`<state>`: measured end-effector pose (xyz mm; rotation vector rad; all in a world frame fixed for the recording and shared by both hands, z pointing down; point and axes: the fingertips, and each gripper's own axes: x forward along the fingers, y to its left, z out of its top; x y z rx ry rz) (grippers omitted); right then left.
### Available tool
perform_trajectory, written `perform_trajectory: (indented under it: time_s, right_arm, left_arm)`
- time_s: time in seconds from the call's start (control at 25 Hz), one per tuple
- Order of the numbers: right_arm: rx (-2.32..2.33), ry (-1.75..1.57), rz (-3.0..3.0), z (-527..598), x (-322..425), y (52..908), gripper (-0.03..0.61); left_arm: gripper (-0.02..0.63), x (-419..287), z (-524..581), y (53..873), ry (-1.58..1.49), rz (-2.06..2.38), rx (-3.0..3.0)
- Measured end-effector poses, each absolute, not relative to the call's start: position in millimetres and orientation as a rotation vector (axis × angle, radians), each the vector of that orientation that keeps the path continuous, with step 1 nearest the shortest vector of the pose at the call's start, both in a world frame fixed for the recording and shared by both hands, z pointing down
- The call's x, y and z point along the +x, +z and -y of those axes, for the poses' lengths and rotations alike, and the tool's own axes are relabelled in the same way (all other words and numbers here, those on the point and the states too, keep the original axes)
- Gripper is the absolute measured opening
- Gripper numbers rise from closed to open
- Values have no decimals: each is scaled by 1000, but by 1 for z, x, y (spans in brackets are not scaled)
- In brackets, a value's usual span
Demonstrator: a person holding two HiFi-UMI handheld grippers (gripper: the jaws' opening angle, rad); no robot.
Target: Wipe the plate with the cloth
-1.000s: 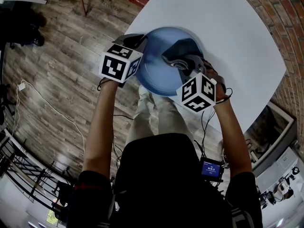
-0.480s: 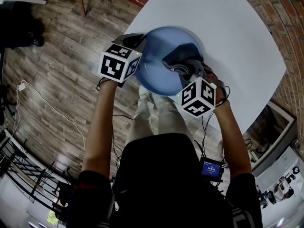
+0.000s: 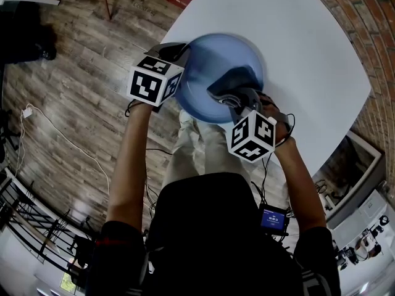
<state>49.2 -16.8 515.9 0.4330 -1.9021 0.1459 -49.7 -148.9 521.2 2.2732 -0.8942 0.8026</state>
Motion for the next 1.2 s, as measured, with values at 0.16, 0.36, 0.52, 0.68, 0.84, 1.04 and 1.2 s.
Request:
perform_trajectory:
  time_s: [0.16, 0.36, 0.52, 0.68, 0.84, 1.04, 1.2]
  right_arm:
    - [411, 161, 1912, 4, 44, 517, 51]
    - [391, 161, 1925, -8, 35, 518, 51]
    - [385, 165, 1929, -10, 33, 516, 51]
    - [375, 165, 1933, -11, 28, 516, 51]
    - [358, 167, 1945, -15, 20, 516, 51]
    - [342, 166, 1958, -19, 10, 515, 51]
    - [345, 173, 1964, -18, 7, 515, 51]
  left_arm:
    - [35, -48, 149, 522, 801, 898, 2274]
    - [36, -47, 148, 523, 801, 896, 2272]
    - [37, -47, 147, 521, 799, 897, 2270]
    - [36, -48, 148, 522, 794, 899, 2268]
    - [35, -48, 148, 522, 791, 896, 2262]
    - [35, -48, 148, 522, 786, 899, 2257]
    - [35, -47, 149, 522, 778, 900, 2256]
